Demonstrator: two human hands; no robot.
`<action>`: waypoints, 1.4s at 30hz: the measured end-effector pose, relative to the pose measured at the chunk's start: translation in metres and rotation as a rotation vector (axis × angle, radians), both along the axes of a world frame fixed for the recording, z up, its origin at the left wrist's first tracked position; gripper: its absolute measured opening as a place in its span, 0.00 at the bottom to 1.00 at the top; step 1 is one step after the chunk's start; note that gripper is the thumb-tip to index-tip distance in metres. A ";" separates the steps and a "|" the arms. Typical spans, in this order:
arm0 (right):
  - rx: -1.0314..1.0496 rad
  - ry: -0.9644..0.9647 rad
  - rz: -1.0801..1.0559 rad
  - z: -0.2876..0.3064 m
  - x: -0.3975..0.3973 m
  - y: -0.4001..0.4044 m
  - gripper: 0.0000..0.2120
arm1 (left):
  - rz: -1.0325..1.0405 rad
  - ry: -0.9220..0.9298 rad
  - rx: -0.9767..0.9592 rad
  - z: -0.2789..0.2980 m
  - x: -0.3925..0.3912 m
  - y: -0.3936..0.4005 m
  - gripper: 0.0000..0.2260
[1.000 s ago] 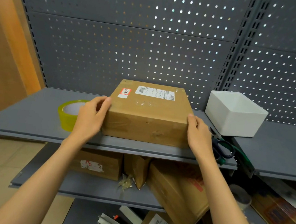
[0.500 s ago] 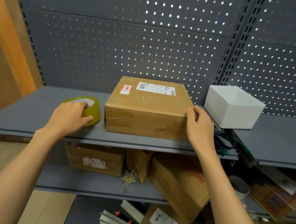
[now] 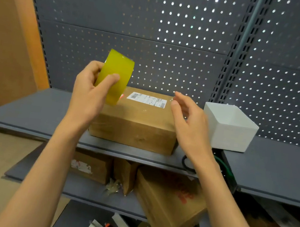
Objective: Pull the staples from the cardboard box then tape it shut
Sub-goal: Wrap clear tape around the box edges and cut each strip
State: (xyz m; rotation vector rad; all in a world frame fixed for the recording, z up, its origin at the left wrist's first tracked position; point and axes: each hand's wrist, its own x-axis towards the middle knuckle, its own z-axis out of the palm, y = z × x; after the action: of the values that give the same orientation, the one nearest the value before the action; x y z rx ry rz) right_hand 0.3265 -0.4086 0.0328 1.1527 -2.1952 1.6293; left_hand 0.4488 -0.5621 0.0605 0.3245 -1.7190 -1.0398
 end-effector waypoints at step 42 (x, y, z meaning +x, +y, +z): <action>-0.262 -0.536 0.329 -0.001 -0.026 0.036 0.11 | -0.170 -0.302 -0.104 -0.069 -0.021 0.137 0.11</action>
State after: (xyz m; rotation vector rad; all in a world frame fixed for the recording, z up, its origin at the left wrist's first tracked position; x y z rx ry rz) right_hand 0.3002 -0.3725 0.0318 1.1442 -2.0373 2.5284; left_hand 0.4277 -0.4249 -0.0081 0.2839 -2.0941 -1.0589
